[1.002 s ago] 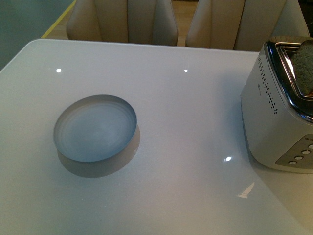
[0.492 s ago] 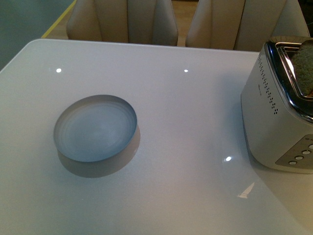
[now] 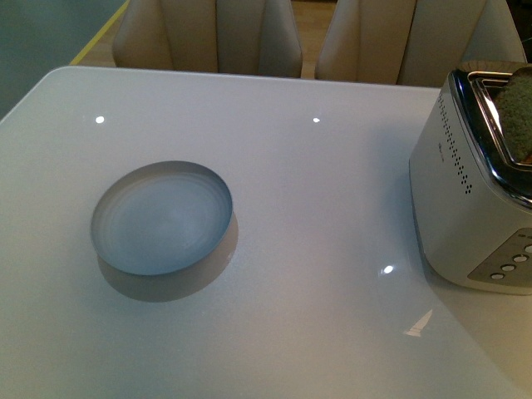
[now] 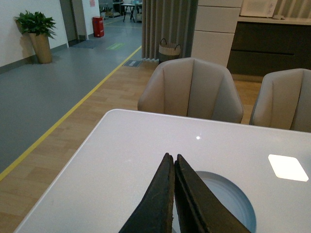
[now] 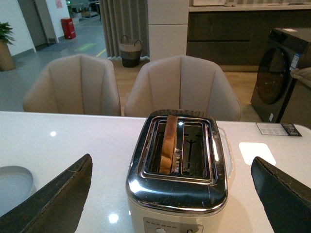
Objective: Left arm holds plate, right arm toasts bread
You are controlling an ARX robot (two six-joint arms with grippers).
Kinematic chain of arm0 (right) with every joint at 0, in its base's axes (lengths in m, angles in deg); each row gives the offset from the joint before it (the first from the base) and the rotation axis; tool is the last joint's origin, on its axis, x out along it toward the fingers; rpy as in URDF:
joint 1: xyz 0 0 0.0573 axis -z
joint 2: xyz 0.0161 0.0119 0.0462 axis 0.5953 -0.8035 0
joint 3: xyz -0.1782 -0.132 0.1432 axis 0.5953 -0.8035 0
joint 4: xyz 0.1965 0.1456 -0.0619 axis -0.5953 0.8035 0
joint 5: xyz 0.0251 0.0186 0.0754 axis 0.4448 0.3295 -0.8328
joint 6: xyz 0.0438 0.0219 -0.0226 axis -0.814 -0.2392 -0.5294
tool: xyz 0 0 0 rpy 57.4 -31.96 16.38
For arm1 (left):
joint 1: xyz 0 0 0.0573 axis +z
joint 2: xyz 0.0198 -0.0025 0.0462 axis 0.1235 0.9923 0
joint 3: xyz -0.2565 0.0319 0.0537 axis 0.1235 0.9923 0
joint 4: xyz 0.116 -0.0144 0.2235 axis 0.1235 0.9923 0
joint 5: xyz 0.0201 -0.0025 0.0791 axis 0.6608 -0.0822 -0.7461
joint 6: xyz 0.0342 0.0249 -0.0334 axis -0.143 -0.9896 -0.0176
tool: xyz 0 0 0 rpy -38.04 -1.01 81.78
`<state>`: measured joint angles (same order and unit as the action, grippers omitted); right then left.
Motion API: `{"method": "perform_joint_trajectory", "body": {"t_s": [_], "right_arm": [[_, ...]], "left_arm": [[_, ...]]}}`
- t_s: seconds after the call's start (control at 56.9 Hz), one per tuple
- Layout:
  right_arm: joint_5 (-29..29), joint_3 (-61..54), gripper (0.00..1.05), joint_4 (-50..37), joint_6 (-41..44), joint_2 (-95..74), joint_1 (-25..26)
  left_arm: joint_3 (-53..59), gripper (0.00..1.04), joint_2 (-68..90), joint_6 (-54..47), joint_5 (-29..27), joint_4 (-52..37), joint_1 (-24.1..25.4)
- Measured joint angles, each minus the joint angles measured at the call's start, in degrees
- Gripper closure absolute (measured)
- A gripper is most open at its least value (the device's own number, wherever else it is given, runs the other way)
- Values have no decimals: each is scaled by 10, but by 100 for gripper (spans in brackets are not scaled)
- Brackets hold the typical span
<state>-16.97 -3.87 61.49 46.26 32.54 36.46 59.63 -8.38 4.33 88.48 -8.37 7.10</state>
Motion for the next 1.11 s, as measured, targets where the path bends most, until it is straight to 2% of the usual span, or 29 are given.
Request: {"method": "perform_joint_trajectory", "body": {"t_s": [0.334, 0.439, 0.545, 0.808, 1.107], "right_arm": [[0, 0, 9, 0, 0, 0, 0], [0, 0, 9, 0, 0, 0, 0], [0, 0, 9, 0, 0, 0, 0], [0, 0, 9, 0, 0, 0, 0], [0, 0, 9, 0, 0, 0, 0]], "left_arm": [[0, 101, -30, 0, 0, 14, 0], [0, 83, -30, 0, 0, 14, 0], [0, 53, -30, 0, 0, 14, 0], [0, 6, -30, 0, 0, 14, 0], [0, 7, -30, -1, 0, 14, 0]]}}
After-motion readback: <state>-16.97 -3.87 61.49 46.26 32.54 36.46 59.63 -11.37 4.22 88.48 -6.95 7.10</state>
